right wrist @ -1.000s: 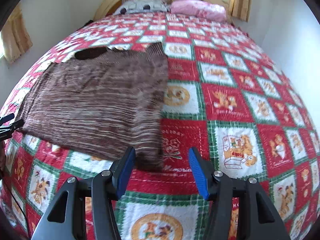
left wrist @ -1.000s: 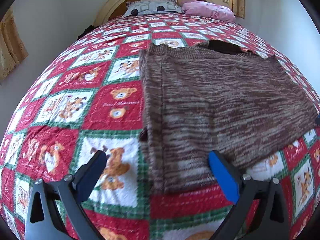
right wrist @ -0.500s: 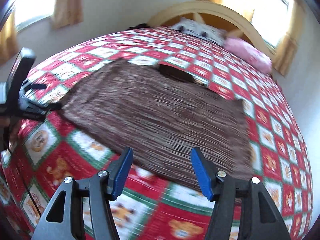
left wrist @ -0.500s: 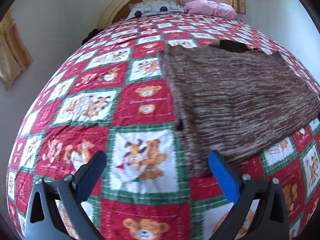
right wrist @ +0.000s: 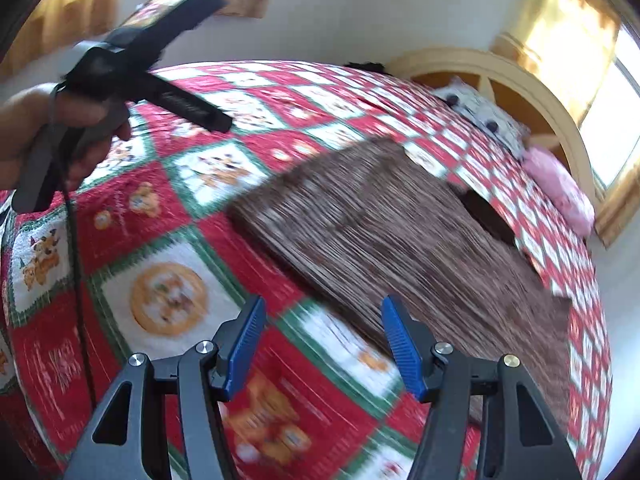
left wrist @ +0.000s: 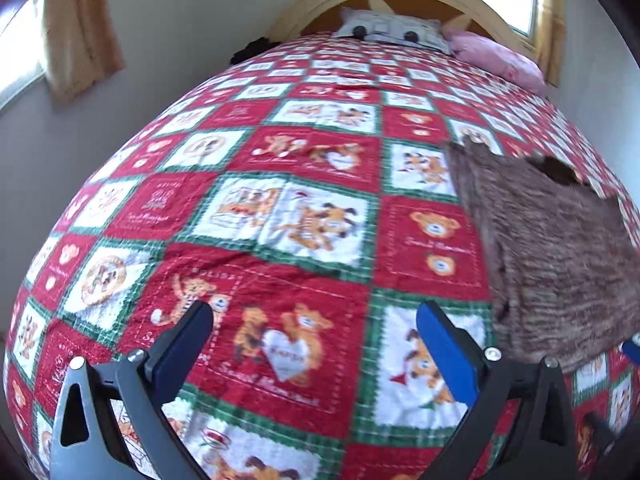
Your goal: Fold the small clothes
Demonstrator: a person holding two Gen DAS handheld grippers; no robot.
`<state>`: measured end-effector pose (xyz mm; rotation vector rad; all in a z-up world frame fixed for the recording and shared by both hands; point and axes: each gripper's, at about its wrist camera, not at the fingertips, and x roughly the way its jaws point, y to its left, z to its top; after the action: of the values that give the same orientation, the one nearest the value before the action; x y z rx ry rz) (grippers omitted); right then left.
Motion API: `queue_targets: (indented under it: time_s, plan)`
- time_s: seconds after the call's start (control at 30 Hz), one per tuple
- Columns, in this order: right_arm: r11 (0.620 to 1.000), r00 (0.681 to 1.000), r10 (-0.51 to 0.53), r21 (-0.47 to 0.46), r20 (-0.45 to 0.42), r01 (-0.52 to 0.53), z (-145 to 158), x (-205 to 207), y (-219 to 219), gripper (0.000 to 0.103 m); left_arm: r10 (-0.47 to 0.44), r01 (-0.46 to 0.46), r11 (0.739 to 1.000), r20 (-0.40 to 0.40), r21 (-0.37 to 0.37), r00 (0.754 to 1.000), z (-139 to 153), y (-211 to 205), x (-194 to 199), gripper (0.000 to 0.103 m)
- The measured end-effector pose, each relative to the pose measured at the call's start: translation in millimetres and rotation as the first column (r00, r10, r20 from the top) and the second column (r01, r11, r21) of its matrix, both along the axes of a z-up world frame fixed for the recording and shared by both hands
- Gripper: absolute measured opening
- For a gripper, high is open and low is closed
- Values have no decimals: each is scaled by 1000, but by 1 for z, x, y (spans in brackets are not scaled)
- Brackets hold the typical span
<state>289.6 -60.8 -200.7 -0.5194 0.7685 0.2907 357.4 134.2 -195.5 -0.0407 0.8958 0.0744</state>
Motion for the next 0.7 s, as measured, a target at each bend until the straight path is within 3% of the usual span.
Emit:
queue_targets:
  time_s: [0.27,0.4,0.43,0.57,0.7]
  plan:
    - [994,997,39,-109,61,-32,-19,26,55,61,-4,3,997,-17,-73,1000,-8,10,8,103]
    - [997,998,-4,-81,64,9,-26,40,58,61,-28,27,991,-3,-131,1000,-6,13,19,103]
    - [998,998,-12,-59,56,15,-27,42,56,59,-37,36,989,-2,-145,999,-5,12,24,103]
    - [998,998,-14,-59,60,18,-29,41,56,26,-91,92,973,13,-214,996,-3,5,45,103]
    - [999,998,-21,-45,58,23,-31,42,54,25,-180,185,947,43,-264,983,2,-20,68,103]
